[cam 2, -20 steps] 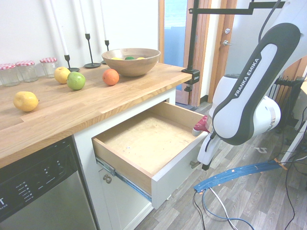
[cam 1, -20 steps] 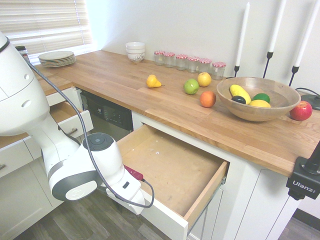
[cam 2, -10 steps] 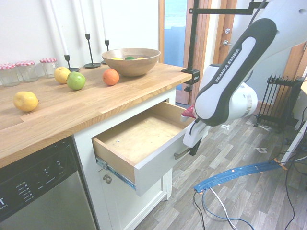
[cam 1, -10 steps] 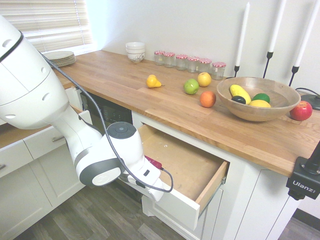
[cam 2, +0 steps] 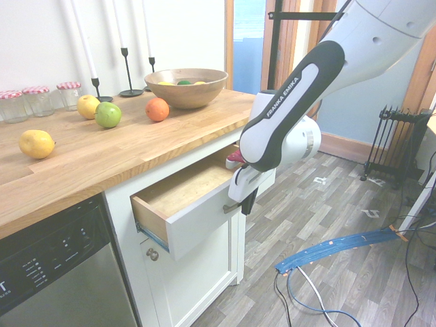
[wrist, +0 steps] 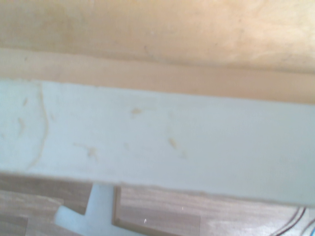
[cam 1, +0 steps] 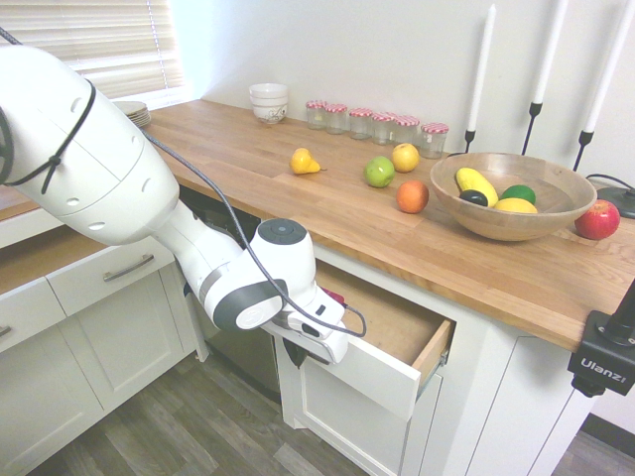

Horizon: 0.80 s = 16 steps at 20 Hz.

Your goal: Close the drawer

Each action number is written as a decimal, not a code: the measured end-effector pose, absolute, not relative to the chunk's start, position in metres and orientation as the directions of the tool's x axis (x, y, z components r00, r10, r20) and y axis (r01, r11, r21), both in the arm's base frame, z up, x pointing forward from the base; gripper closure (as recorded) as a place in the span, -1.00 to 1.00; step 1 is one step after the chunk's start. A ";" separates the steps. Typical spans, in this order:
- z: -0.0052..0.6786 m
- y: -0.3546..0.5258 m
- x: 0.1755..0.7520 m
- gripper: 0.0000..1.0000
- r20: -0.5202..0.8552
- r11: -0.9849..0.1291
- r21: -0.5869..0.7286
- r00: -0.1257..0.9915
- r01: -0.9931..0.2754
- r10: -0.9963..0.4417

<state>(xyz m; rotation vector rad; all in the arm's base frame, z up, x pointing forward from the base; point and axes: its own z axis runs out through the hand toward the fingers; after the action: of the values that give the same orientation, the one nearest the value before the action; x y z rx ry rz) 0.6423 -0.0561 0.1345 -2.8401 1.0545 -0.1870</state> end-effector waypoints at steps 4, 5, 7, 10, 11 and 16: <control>0.135 -0.055 0.668 1.00 0.083 -0.749 -0.143 0.747 -0.646 -0.660; 0.134 -0.054 0.673 1.00 0.087 -0.750 -0.142 0.746 -0.646 -0.660; 0.133 -0.052 0.683 1.00 0.093 -0.748 -0.141 0.744 -0.648 -0.662; 0.134 -0.052 0.697 1.00 0.092 -0.745 -0.143 0.741 -0.651 -0.665; 0.135 -0.052 0.701 1.00 0.092 -0.745 -0.143 0.740 -0.652 -0.666; 0.140 -0.051 0.720 1.00 0.090 -0.740 -0.145 0.736 -0.656 -0.670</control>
<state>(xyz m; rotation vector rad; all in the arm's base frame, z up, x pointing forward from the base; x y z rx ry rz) 0.7197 -0.0513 0.1402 -2.8299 1.0844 -0.2080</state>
